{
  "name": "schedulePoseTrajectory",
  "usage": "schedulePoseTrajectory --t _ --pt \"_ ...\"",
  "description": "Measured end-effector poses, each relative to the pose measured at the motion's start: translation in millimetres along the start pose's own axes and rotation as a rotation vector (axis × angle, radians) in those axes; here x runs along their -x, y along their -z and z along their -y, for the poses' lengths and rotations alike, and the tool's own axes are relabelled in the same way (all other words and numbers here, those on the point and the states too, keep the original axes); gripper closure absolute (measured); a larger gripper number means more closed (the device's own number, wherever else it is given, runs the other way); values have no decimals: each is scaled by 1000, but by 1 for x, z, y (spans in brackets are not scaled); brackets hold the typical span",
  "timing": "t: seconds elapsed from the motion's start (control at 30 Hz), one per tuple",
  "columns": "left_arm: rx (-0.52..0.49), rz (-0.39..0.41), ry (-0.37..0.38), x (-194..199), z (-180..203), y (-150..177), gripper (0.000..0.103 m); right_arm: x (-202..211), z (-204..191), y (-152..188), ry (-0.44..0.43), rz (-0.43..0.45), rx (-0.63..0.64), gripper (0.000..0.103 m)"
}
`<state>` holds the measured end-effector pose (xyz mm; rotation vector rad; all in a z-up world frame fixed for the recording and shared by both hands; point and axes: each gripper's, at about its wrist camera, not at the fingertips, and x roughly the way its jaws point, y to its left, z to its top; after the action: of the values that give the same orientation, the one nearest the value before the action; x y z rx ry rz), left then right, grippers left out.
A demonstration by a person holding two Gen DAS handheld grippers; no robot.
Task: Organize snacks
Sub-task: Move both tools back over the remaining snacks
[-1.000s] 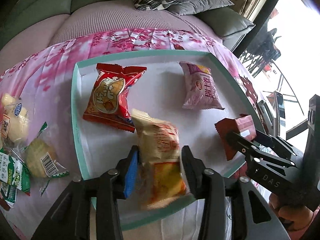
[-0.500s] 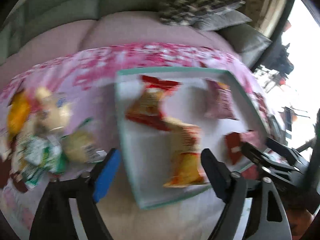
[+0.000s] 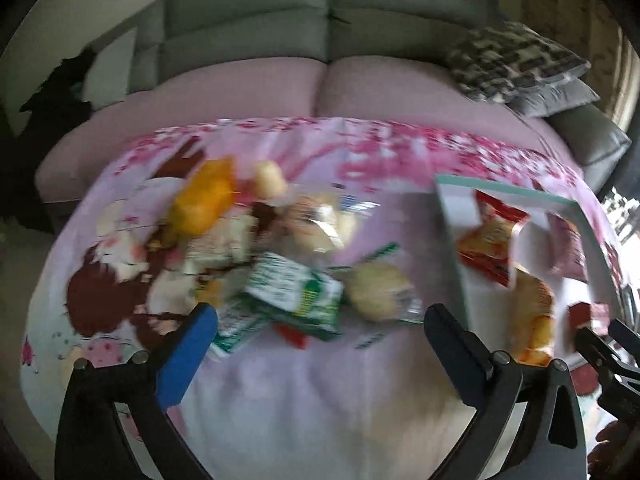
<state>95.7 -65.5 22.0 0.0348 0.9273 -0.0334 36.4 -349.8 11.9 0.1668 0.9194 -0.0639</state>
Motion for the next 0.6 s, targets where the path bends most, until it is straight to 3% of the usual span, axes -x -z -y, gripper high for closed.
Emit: schedulePoseTrajectory --t 0.13,0.37,0.6 --pt "68 28 -26 1 -31 -5 0 -2 -15 -4 -4 9 8 0" --pt "61 51 -34 2 -53 -11 0 -4 -52 -14 -66 12 32 0" --pt "135 79 -32 6 -85 -16 0 -12 -87 -19 -104 -14 94 0"
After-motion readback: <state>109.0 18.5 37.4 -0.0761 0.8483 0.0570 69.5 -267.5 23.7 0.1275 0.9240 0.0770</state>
